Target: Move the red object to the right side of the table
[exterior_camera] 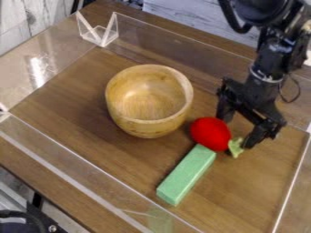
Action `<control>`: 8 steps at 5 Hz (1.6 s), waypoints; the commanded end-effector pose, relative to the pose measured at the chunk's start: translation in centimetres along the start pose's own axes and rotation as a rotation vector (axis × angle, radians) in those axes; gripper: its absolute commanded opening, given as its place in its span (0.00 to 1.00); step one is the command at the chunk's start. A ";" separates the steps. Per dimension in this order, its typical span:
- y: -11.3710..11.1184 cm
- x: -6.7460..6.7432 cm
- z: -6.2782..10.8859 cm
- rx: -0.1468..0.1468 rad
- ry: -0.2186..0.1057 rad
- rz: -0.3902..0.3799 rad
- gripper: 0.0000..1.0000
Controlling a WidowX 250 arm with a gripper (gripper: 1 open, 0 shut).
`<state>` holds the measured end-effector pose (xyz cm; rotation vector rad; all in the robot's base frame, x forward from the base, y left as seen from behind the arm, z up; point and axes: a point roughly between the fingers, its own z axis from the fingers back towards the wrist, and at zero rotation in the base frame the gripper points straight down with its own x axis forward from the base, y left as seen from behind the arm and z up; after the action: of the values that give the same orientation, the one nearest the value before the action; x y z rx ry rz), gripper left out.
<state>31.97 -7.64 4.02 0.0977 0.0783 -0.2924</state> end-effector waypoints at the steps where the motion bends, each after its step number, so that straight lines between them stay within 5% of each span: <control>1: 0.6 0.8 4.4 0.024 -0.094 0.007 1.00; 3: 2.5 -0.1 6.3 0.038 -0.099 0.020 1.00; 5: 9.4 -2.7 8.3 0.060 -0.140 0.216 1.00; 7: 15.2 -6.1 10.6 0.094 -0.184 0.278 1.00; 8: 17.3 -5.7 10.1 0.104 -0.196 0.328 1.00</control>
<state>31.79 9.00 14.30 0.1652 -0.0906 0.0215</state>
